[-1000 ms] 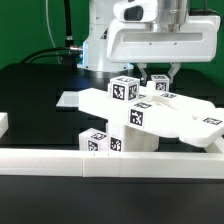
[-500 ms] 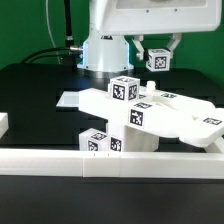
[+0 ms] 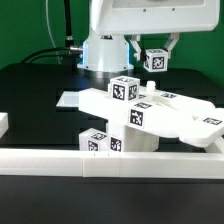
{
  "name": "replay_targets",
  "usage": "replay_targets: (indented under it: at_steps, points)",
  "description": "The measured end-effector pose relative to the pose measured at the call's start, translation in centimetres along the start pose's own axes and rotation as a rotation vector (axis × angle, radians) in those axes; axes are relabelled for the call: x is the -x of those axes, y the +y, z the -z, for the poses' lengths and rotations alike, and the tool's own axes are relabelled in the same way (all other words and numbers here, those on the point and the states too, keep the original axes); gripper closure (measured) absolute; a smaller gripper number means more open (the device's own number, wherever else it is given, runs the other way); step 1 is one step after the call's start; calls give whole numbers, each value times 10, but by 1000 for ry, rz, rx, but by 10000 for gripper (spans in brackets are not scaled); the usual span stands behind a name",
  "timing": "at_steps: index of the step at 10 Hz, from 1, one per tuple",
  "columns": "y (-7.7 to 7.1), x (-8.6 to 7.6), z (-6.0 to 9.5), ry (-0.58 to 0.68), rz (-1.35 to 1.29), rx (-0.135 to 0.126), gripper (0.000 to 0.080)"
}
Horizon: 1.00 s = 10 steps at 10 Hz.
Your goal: Assemble chair
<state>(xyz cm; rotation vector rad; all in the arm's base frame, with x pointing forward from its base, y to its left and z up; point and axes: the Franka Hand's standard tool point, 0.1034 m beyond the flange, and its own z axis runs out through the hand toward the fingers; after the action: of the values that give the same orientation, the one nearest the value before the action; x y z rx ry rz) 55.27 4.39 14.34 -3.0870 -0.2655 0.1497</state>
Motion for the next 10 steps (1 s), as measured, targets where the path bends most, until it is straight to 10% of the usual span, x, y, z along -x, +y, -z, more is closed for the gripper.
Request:
replay_targets:
  at_steps: [2, 10]
  points:
    - [6, -20, 6, 36, 33, 15, 515]
    - [10, -15, -12, 9, 24, 22, 515]
